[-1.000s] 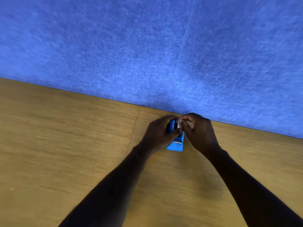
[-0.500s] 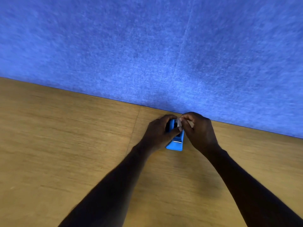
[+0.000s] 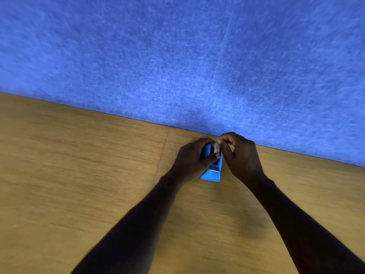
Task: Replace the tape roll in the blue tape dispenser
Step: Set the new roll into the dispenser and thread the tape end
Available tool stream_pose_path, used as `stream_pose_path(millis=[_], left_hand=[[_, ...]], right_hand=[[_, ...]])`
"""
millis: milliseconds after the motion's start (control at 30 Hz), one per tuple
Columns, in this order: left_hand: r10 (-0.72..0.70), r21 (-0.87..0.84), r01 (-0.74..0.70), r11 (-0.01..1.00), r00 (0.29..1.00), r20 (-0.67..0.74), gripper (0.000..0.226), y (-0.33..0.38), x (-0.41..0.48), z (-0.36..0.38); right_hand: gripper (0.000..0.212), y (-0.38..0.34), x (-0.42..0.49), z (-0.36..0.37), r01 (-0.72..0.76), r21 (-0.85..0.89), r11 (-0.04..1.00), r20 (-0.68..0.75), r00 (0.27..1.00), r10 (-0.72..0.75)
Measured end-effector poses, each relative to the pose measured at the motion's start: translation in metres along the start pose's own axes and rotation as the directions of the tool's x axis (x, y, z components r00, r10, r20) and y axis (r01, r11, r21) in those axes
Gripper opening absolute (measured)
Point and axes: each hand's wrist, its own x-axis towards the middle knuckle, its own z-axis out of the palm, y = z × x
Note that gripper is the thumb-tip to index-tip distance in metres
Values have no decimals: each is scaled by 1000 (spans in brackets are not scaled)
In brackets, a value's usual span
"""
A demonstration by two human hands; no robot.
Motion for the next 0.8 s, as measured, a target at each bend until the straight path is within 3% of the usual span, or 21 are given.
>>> stream_pose_path(millis=[800], left_hand=[[-46, 29, 44, 999, 998, 48, 43, 6, -1, -4]], right_hand=[[9, 0, 2, -1, -58, 26, 998, 19, 998, 57]])
